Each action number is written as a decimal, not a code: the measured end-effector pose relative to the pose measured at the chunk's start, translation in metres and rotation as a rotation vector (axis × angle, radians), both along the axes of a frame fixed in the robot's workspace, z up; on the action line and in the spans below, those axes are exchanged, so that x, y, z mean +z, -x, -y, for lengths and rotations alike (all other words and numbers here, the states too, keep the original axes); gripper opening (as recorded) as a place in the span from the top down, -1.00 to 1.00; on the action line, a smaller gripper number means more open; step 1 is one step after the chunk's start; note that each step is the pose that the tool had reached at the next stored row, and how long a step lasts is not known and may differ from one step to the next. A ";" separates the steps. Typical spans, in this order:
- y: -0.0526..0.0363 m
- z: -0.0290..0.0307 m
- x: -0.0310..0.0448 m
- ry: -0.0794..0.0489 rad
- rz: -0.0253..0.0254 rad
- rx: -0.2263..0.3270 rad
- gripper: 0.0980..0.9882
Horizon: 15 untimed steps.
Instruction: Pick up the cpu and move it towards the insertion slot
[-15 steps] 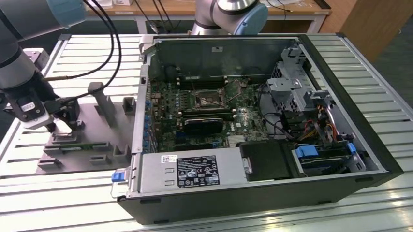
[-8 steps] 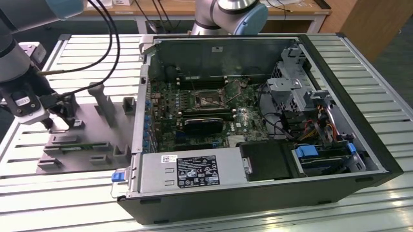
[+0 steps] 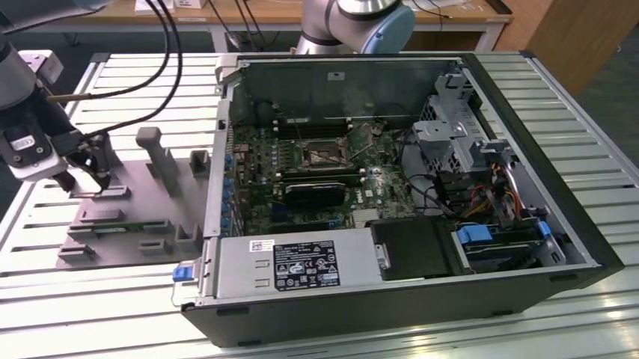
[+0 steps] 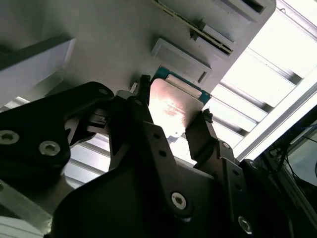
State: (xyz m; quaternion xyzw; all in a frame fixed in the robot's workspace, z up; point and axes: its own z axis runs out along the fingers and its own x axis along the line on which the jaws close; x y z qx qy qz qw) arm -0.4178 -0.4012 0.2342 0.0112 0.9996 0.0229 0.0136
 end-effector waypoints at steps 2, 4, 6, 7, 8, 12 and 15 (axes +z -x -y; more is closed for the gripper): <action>0.0000 -0.0003 0.0057 0.000 0.0011 0.000 0.01; 0.0000 -0.0006 0.0117 0.000 0.0023 0.000 0.01; 0.0000 -0.0008 0.0177 0.000 0.0037 0.000 0.01; 0.0000 -0.0010 0.0211 0.000 0.0044 0.000 0.01; 0.0000 -0.0011 0.0239 0.000 0.0052 0.000 0.01; 0.0000 -0.0015 0.0371 0.000 0.0094 0.000 0.01; 0.0000 -0.0017 0.0472 0.000 0.0123 0.000 0.01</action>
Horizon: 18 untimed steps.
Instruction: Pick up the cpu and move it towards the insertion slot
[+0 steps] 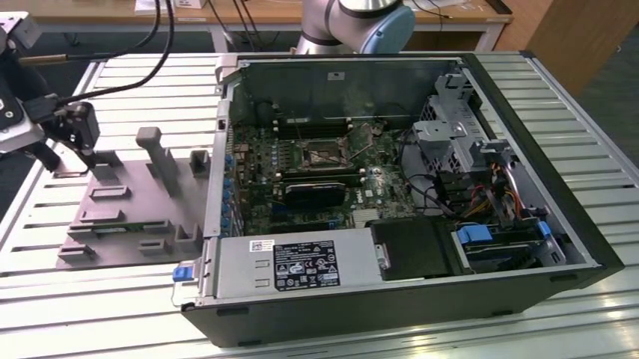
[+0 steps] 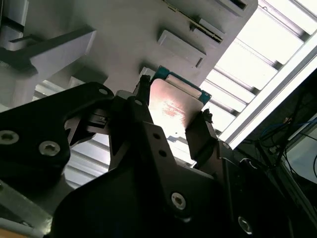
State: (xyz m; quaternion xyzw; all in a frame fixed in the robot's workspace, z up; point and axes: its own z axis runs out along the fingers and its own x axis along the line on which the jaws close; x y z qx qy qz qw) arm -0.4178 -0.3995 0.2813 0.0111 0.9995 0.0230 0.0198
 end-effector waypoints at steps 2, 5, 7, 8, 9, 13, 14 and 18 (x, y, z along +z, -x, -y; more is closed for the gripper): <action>0.0000 0.0000 0.0063 0.000 0.0014 0.000 0.01; 0.0000 -0.0001 0.0160 0.000 0.0037 0.000 0.01; 0.0000 -0.0001 0.0229 0.000 0.0058 0.000 0.01; 0.0000 -0.0001 0.0263 0.000 0.0068 0.000 0.01; 0.0000 -0.0001 0.0296 0.000 0.0078 0.000 0.01; 0.0000 -0.0001 0.0427 0.000 0.0125 0.000 0.01; 0.0000 -0.0001 0.0460 0.000 0.0136 0.000 0.01; 0.0000 -0.0001 0.0588 0.000 0.0183 0.000 0.01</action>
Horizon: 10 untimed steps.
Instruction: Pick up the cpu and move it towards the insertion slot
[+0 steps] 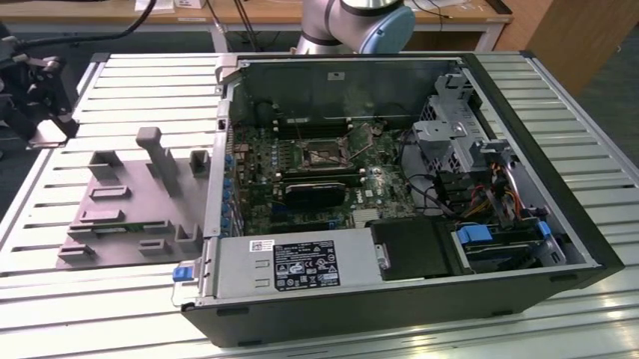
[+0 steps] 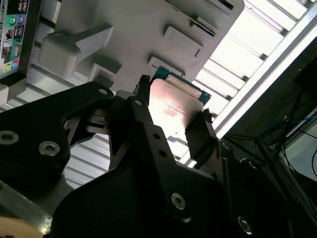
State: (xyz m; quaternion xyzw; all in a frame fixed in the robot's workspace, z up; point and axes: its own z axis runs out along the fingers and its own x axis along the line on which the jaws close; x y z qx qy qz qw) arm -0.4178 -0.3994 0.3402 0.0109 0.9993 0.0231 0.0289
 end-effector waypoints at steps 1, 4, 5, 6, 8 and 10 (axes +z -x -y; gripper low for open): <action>0.0000 0.0000 0.0035 0.000 0.0012 0.000 0.01; 0.0000 -0.0001 0.0128 0.000 0.0050 0.000 0.01; 0.0000 -0.0001 0.0159 0.000 0.0063 0.000 0.01; 0.0000 -0.0001 0.0188 0.000 0.0078 0.000 0.01; 0.0000 -0.0001 0.0251 0.000 0.0105 0.000 0.01; 0.0000 -0.0002 0.0307 0.000 0.0134 0.000 0.01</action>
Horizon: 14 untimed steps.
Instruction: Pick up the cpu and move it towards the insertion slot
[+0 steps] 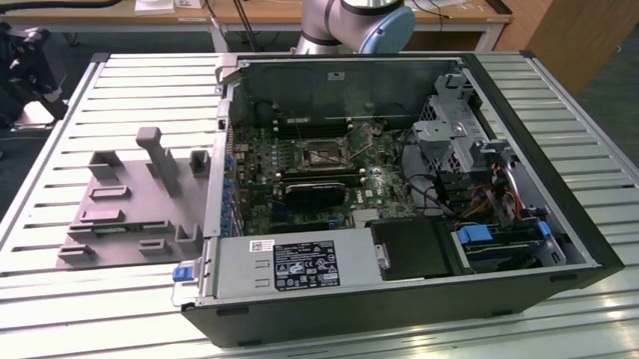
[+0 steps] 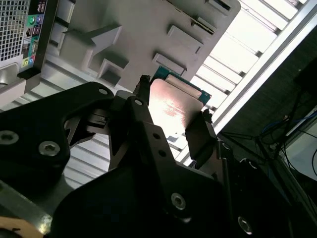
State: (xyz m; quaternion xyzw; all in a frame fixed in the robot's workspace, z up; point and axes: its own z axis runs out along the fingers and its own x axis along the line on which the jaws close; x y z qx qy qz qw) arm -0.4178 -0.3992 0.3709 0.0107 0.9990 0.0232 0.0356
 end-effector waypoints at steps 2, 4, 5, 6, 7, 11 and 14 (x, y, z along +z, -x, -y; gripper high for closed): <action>0.0000 -0.0001 0.0056 0.000 0.0027 0.000 0.01; 0.0000 -0.0002 0.0105 0.000 0.0056 0.000 0.01; 0.0000 -0.0002 0.0129 0.000 0.0068 0.000 0.01; 0.0000 -0.0002 0.0147 0.000 0.0077 0.000 0.01; 0.0000 -0.0003 0.0156 0.000 0.0081 0.000 0.01; 0.0000 -0.0003 0.0157 0.001 0.0082 0.000 0.01; -0.0020 -0.0003 0.0159 0.001 0.0079 0.000 0.01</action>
